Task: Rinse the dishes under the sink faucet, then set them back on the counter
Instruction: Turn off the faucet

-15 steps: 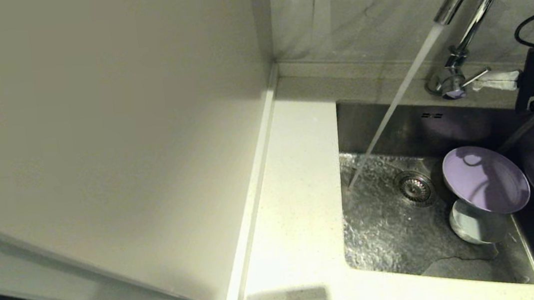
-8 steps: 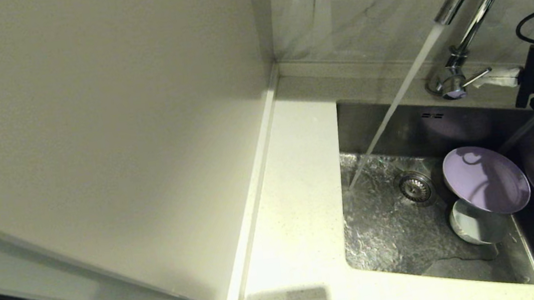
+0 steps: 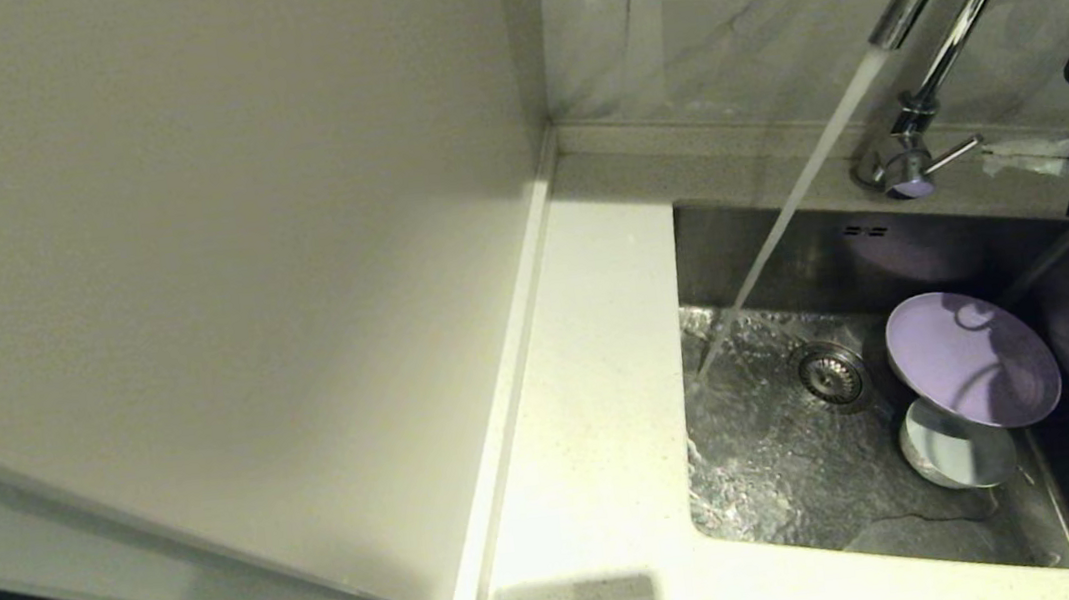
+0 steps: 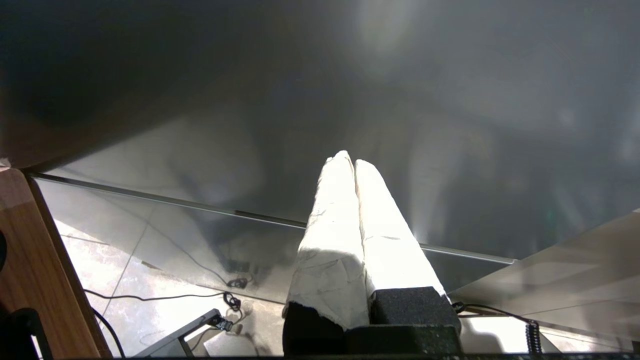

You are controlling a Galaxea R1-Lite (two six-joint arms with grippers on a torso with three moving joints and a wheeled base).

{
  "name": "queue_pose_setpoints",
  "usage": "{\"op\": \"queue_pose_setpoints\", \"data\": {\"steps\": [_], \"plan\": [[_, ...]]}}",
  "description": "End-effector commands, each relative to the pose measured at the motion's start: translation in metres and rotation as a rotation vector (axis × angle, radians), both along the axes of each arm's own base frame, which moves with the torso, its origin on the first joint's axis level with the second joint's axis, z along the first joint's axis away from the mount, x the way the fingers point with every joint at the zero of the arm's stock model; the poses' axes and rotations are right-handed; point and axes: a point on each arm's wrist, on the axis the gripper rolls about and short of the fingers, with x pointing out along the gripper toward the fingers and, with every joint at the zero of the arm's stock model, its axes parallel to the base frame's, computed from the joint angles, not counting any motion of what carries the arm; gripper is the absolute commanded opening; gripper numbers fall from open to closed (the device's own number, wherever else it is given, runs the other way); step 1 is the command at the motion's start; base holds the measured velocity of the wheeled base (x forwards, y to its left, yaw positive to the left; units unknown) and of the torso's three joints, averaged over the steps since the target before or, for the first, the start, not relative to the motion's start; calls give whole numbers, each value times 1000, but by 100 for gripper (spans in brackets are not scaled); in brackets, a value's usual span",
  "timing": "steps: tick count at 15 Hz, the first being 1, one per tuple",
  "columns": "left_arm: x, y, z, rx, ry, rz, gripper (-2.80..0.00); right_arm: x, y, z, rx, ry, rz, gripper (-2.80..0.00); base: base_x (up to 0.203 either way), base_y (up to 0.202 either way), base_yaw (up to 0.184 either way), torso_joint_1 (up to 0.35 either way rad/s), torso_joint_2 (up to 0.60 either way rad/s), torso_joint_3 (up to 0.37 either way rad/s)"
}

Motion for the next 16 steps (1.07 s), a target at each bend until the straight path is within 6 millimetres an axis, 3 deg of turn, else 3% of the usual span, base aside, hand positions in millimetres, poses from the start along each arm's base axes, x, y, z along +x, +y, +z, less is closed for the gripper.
{"op": "queue_pose_setpoints", "data": {"steps": [1, 5, 16], "plan": [[0, 0, -1, 0, 3, 0, -280, -5, -2, -2, 10, 27, 21, -280, 0, 0, 0, 0, 0, 0], [0, 0, -1, 0, 3, 0, -280, -14, 5, -5, 95, 109, 141, -280, 0, 0, 0, 0, 0, 0], [0, 0, -1, 0, 3, 0, -280, -3, 42, 7, 106, 114, 238, -280, 0, 0, 0, 0, 0, 0]]}}
